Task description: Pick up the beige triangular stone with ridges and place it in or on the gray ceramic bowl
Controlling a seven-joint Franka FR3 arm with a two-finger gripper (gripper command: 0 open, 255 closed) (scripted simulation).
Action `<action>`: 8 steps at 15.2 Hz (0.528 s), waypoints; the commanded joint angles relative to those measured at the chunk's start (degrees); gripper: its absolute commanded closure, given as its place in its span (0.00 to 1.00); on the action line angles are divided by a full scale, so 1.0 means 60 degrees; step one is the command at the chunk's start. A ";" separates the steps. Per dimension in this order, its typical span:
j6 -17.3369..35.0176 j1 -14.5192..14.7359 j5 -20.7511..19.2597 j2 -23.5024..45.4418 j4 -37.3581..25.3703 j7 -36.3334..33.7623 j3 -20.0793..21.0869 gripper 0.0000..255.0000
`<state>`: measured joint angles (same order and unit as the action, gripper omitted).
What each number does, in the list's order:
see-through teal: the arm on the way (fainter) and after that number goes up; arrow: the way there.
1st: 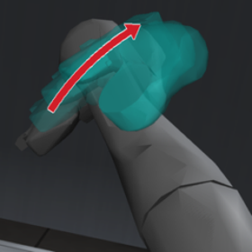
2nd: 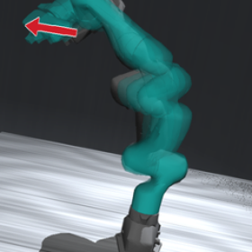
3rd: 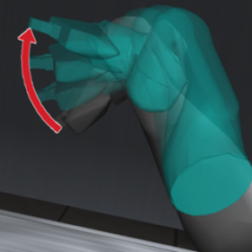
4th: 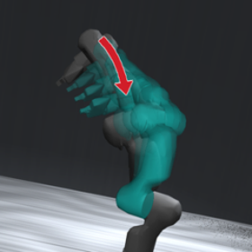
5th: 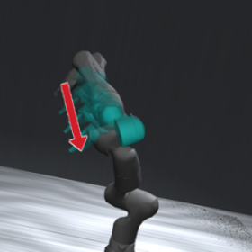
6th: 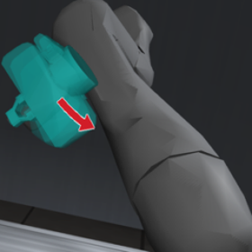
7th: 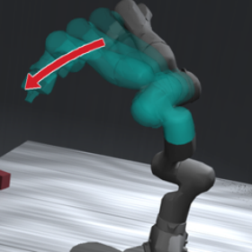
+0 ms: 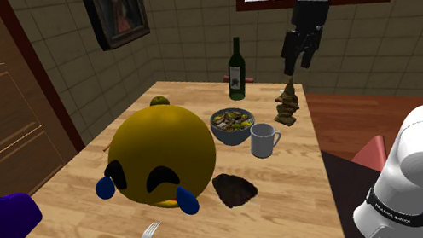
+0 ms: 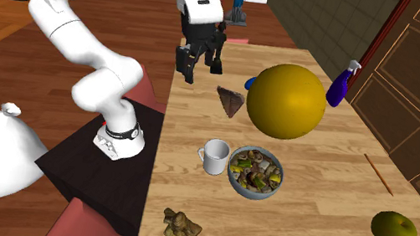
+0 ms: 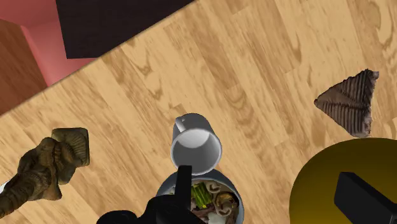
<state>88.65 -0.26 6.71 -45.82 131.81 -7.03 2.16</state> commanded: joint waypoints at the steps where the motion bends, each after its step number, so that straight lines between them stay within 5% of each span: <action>1: 0.0000 0.0000 0.0000 0.0000 0.0000 0.0000 0.0000 0.00; 8: 0.1543 0.0584 0.0876 0.0121 0.1312 -0.0629 0.1111 0.00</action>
<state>96.32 2.81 11.33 -45.50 138.66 -10.54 8.06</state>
